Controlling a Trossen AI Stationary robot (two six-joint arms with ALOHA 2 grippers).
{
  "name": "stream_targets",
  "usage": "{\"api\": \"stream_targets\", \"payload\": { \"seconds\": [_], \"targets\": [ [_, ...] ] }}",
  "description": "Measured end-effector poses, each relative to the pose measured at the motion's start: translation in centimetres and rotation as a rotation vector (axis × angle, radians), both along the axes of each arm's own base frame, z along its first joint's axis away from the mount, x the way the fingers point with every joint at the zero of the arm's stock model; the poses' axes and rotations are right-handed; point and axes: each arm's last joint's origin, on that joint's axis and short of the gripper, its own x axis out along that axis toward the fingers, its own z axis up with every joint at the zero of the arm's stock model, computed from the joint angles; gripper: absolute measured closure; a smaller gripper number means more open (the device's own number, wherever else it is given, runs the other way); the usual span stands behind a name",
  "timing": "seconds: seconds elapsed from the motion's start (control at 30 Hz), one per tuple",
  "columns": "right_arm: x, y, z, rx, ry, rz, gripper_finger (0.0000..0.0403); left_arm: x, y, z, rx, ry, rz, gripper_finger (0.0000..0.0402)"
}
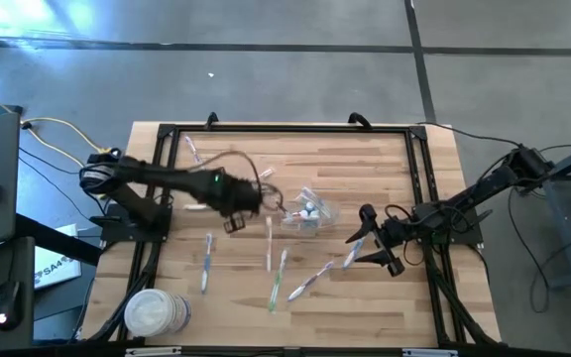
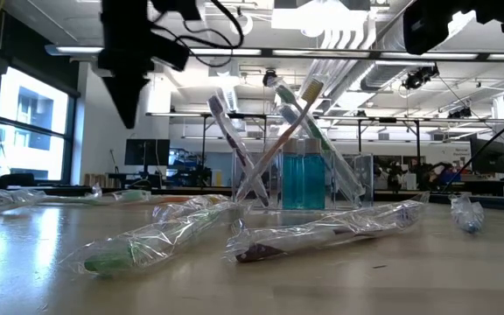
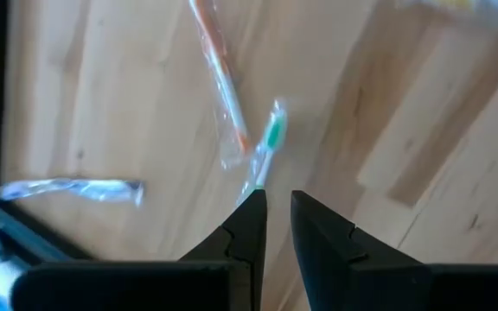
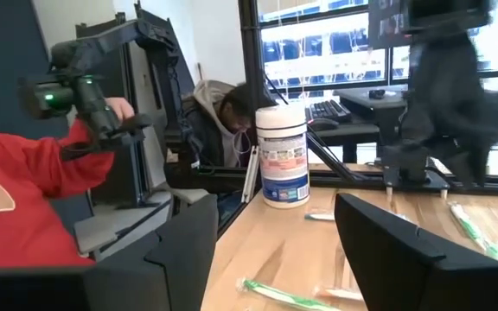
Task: Pick & Place toothbrushing station
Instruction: Put the top orange toothbrush into the wire organizer
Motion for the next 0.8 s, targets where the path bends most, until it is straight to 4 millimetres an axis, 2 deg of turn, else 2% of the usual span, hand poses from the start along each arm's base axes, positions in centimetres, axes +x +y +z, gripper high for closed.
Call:
{"api": "stream_targets", "payload": {
  "seconds": [0.1, 0.2, 0.43, 0.6, 0.8],
  "targets": [
    [0.0, 0.0, 0.0, 0.001, 0.001, 0.002, 0.0177, 0.5, 2.3, 0.0, -0.042, -0.043, 0.044, 0.0346],
    [0.0, 0.0, 0.0, 0.006, 0.003, 0.009, 0.0177, 0.6, 3.7, 0.0, -0.041, -0.049, 0.049, 0.0346],
    [0.0, 0.1, -0.1, 0.025, 0.023, 0.016, 0.0177, 1.2, 4.0, 0.1, -0.012, -0.066, -0.086, 0.0338],
    [-0.2, 0.5, -0.2, 0.023, 0.029, 0.037, 0.0177, 1.5, 4.5, 0.2, -0.019, -0.111, -0.071, 0.0294],
    [-0.5, 0.9, 0.0, 0.03, 0.014, 0.06, 0.0177, 1.5, 6.2, 0.0, -0.012, -0.146, -0.005, 0.0229]
  ]
}}
